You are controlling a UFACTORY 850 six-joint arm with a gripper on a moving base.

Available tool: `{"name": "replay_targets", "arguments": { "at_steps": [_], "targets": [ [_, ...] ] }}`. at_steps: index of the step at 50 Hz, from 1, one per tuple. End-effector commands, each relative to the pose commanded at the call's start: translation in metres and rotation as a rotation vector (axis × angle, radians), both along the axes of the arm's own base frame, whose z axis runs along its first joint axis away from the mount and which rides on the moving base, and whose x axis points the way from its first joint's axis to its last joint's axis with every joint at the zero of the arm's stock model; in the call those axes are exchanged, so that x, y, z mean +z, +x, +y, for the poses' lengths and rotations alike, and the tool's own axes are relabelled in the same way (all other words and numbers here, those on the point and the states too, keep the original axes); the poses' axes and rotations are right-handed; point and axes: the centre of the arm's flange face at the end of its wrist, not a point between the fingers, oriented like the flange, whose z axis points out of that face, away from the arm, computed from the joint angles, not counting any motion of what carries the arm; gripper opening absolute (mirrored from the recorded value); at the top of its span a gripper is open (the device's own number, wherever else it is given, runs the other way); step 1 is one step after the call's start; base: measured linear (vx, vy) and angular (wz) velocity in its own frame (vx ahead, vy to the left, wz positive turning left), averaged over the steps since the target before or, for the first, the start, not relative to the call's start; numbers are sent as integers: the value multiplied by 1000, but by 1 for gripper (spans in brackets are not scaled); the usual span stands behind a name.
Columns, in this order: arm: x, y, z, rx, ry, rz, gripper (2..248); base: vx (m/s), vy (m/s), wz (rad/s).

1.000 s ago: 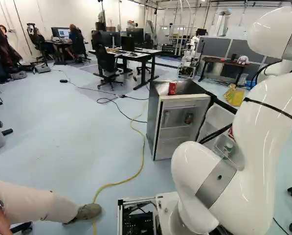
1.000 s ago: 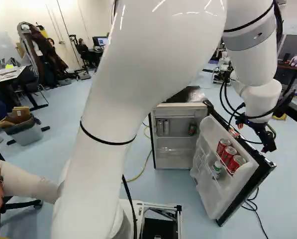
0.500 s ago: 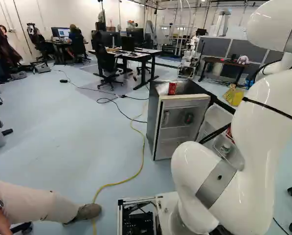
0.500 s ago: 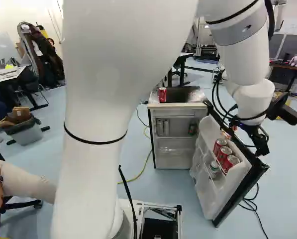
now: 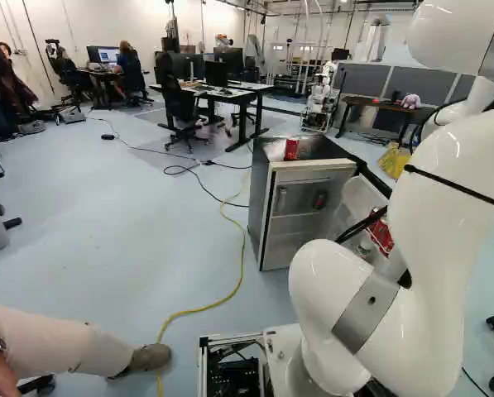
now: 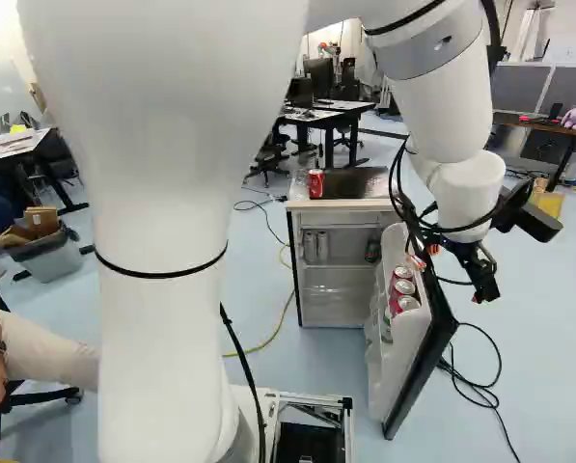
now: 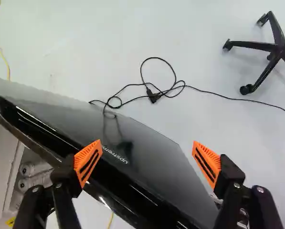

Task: Grab a drink from the fridge

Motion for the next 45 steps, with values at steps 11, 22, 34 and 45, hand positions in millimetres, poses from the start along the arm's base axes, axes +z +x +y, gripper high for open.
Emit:
{"name": "replay_targets", "arguments": {
  "at_steps": [11,22,34,45],
  "targets": [
    [0,0,20,20,8,5,247,0,0,0],
    [1,0,41,41,15,10,247,0,0,0],
    [1,-1,63,66,22,15,247,0,0,0],
    [1,-1,84,90,27,19,247,0,0,0]
  ]
}}
